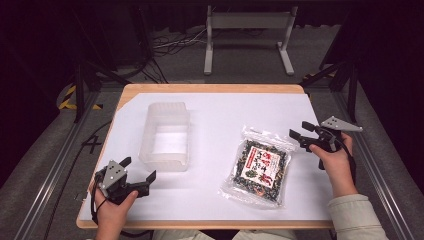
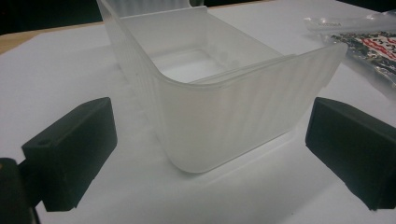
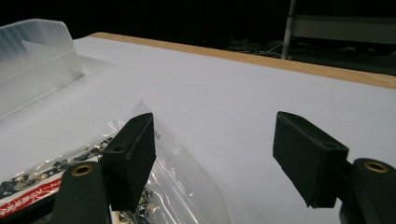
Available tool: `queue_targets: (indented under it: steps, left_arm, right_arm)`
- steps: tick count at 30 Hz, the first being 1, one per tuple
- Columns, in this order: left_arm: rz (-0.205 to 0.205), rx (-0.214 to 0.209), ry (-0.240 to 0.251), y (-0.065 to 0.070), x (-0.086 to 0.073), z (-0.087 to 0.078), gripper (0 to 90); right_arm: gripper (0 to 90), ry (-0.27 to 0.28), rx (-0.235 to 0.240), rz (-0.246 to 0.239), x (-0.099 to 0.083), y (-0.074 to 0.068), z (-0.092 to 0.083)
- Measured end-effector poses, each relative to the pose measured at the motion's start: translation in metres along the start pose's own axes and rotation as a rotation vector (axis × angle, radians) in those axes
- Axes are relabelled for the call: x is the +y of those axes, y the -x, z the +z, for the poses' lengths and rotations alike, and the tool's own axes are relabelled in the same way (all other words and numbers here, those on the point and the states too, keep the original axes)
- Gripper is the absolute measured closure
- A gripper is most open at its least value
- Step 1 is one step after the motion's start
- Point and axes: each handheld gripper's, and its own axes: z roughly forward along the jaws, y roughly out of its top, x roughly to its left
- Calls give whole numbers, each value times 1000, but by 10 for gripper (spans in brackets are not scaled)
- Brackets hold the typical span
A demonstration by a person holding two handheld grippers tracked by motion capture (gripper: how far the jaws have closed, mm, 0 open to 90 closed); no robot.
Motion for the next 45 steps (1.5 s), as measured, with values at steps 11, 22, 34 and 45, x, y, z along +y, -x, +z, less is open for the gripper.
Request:
queue_targets:
  steps: [11, 22, 34, 45]
  left_arm:
    - [-3, 1, 7, 0, 0, -1, 33]
    - [-7, 1, -10, -2, -1, 0, 41]
    - [-11, 7, -23, -2, -2, 1, 43]
    - [-7, 12, -31, -2, -2, 1, 45]
  right_arm:
    - [299, -96, 5, 74, -11, 5, 9]
    - [375, -199, 64, 67, -22, 2, 19]
    - [365, -292, 94, 120, -31, 0, 25]
    - [467, -336, 118, 178, -32, 1, 25]
